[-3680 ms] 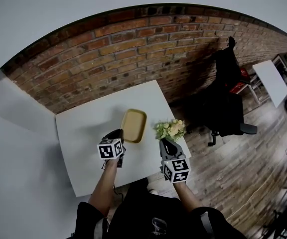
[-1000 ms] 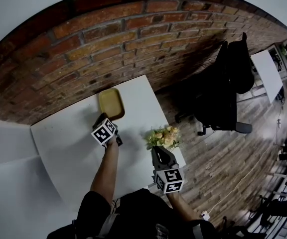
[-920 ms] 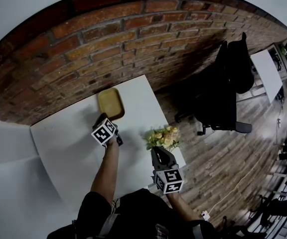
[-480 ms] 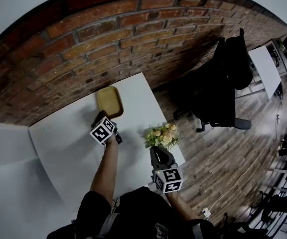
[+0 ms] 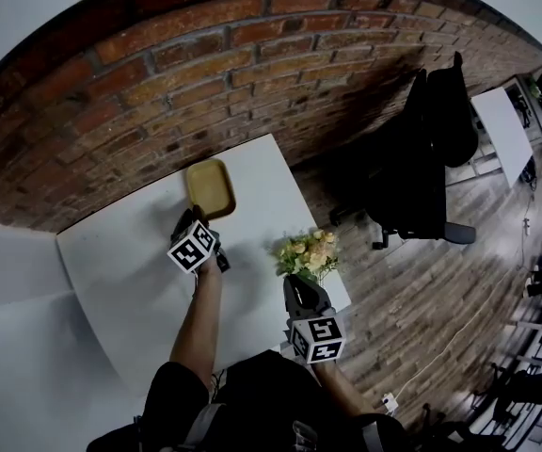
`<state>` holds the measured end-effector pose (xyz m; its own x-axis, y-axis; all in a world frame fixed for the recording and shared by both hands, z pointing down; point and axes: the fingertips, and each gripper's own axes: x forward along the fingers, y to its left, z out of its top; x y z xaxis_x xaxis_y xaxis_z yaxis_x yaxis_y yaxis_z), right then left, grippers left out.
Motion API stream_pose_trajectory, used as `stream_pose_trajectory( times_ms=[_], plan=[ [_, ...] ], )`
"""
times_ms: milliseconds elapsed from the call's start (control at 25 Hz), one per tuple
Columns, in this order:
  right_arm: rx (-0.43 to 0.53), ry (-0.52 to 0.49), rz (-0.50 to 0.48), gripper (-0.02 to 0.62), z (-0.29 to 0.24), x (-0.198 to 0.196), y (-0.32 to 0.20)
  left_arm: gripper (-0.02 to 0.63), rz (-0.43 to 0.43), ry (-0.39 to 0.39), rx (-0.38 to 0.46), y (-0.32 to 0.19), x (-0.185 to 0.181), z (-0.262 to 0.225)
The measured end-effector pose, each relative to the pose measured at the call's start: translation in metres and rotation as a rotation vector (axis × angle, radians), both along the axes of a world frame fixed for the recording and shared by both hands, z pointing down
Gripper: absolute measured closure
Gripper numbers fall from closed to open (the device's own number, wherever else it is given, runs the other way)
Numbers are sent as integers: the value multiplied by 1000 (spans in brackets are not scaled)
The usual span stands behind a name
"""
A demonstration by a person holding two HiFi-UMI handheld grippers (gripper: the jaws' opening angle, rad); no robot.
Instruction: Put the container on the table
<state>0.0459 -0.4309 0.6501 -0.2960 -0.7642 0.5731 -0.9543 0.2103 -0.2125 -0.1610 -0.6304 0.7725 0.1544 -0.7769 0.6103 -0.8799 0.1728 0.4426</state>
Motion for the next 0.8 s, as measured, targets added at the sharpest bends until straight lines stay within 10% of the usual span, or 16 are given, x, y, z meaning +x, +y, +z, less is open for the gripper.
stream_pose_trajectory(
  times_ms=[800],
  plan=[
    [137,-58,-117,572,-42,-1,32,591,203,-148,248,70,1,-106]
  ],
)
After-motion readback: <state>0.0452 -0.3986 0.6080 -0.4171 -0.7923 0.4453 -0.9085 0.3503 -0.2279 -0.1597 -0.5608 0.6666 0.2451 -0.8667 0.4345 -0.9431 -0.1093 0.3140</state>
